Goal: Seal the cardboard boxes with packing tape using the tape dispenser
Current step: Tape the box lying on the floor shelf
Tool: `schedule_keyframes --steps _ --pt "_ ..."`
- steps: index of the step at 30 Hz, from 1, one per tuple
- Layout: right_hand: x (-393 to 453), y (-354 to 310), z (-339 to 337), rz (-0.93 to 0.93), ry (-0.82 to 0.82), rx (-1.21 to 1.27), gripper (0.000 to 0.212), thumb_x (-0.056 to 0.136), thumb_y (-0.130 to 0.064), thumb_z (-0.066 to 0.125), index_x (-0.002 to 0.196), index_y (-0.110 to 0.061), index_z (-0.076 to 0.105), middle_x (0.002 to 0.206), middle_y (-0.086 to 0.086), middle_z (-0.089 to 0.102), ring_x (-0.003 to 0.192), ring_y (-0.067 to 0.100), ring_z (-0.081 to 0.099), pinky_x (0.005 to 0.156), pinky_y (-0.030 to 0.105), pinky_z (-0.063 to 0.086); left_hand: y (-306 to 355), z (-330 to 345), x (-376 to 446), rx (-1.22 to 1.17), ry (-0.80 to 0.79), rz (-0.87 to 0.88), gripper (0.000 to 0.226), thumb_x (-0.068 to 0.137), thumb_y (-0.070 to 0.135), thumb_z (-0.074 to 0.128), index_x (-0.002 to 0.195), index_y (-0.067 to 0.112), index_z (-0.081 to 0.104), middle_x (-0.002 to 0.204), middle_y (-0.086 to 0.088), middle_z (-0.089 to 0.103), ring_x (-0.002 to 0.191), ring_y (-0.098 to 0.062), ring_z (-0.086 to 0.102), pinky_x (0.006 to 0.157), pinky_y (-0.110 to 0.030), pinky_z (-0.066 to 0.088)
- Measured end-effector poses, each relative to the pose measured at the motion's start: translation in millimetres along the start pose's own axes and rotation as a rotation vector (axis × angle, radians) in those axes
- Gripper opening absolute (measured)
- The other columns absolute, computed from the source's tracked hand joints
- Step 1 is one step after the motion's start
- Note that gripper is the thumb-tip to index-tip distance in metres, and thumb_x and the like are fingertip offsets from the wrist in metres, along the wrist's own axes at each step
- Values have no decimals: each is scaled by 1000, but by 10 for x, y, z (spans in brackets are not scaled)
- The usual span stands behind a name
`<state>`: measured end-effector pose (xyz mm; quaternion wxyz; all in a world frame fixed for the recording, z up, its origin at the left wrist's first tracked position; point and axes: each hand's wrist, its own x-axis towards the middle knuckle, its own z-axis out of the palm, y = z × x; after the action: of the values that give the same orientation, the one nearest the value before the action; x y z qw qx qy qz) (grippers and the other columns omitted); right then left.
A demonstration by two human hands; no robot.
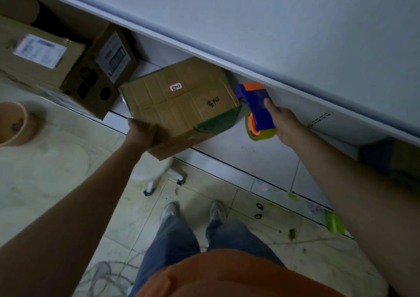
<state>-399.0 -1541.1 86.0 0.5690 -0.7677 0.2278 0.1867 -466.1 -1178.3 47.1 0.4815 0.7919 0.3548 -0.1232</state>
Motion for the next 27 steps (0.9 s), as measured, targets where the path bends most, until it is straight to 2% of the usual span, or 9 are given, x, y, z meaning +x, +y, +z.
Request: schedule_keyframes --steps 3,6,10,13,16,19,23,25,27 --pt "-156 74 90 39 -82 -42 37 96 -49 55 97 -14 66 105 10 70 91 21 67 93 35 50 -103 -115 -77 28 -123 144 65 96 42 56 149 22 23 140 -8 45 124 -31 49 98 -56 49" --pt "-386 156 159 53 -116 -120 41 95 -51 55 88 -13 69 101 19 72 85 23 67 84 34 50 -168 -342 66 68 -141 136 60 102 26 51 152 23 17 140 -9 42 123 -33 47 101 -57 47" --pt "-587 199 225 63 68 -92 44 94 -52 55 90 -11 69 98 17 71 85 26 67 82 36 51 -125 -610 295 180 -241 169 73 102 27 52 157 38 4 154 -12 35 131 -44 44 98 -61 47" --pt "-620 151 283 72 229 -77 51 95 -52 54 98 -3 69 99 18 70 88 29 67 77 36 50 -146 -658 405 136 -312 173 76 102 29 52 155 46 0 158 -9 28 135 -41 40 97 -62 48" --pt "-612 171 381 103 268 -115 55 96 -52 53 100 1 67 99 20 68 86 30 64 71 31 45 -269 -656 503 101 -326 221 78 102 33 52 152 52 -5 160 -6 26 141 -38 35 104 -65 42" --pt "-660 207 426 170 266 -171 50 96 -53 50 96 -5 63 96 17 64 83 26 59 67 28 42 -322 -718 582 104 -357 253 77 102 32 51 152 51 -5 161 -2 25 140 -34 35 106 -64 40" --pt "-863 314 422 208 210 -239 58 95 -58 48 94 -2 64 95 19 65 82 28 62 77 34 47 -256 -838 762 136 -401 320 73 102 30 52 154 51 4 158 0 30 137 -31 37 106 -61 41" --pt "-1005 438 470 241 191 -194 65 93 -61 50 96 2 67 97 21 68 89 32 66 86 41 51 -166 -920 929 201 -422 349 71 103 19 50 154 49 12 153 0 36 134 -30 39 106 -59 41" --pt "-1197 572 585 278 174 -95 62 91 -60 53 96 0 68 98 22 70 88 32 67 89 41 51 -7 -968 1084 290 -443 383 72 101 9 48 154 48 17 148 -5 40 134 -34 40 106 -59 41"
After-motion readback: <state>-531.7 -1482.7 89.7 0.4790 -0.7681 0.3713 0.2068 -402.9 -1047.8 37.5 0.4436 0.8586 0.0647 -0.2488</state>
